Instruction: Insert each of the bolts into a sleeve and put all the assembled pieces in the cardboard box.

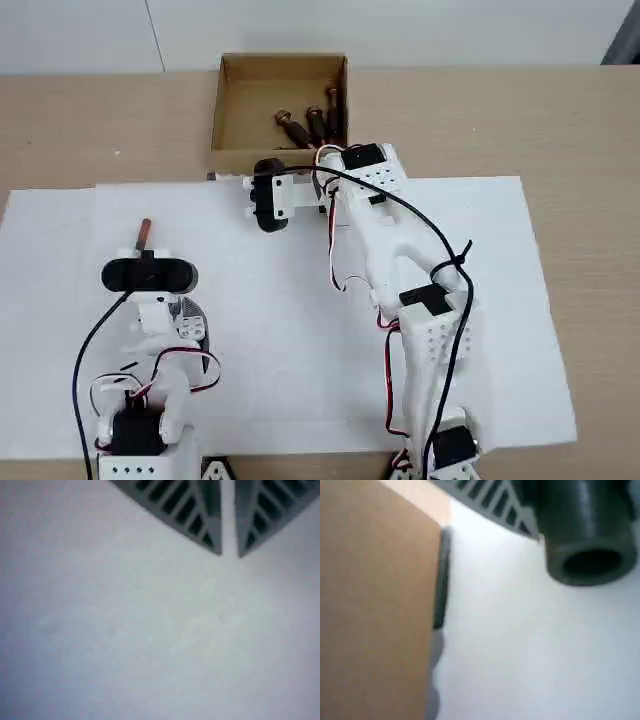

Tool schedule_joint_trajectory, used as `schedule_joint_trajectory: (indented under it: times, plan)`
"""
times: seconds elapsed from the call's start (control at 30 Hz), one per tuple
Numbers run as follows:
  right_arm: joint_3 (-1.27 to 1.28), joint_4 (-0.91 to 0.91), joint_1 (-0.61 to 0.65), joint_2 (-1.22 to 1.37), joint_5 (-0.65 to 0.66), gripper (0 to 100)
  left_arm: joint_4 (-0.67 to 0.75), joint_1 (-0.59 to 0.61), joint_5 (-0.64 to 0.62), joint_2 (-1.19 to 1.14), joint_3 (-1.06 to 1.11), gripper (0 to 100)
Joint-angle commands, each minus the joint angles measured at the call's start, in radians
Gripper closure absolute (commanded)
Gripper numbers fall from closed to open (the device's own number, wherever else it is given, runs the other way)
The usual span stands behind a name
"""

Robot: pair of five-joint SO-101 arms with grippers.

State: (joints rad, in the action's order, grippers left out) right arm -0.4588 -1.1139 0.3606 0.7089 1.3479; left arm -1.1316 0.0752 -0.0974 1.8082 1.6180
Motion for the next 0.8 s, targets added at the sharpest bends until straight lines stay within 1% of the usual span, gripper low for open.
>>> schedule_joint_trajectory:
  times: [0.0,0.13,0.2,0.5,0.77]
  plan:
    - [-0.003,0.013,0.031,0.013,0.008,99.1,-0.002,0.006,-0.006,0.008,-0.010,99]
    - [-0.025,0.001,0.038,-0.005,-0.002,99.1,-0.002,0.006,-0.006,0.008,-0.010,99]
    - [-0.046,-0.021,0.042,-0.035,-0.032,99.1,-0.002,0.006,-0.006,0.008,-0.010,99]
    - [-0.160,-0.166,0.065,-0.165,-0.328,99.3,-0.002,0.006,-0.006,0.008,-0.010,99]
    - [-0.164,-0.311,0.062,-0.326,-0.597,99.3,0.000,0.006,-0.006,0.008,-0.010,99]
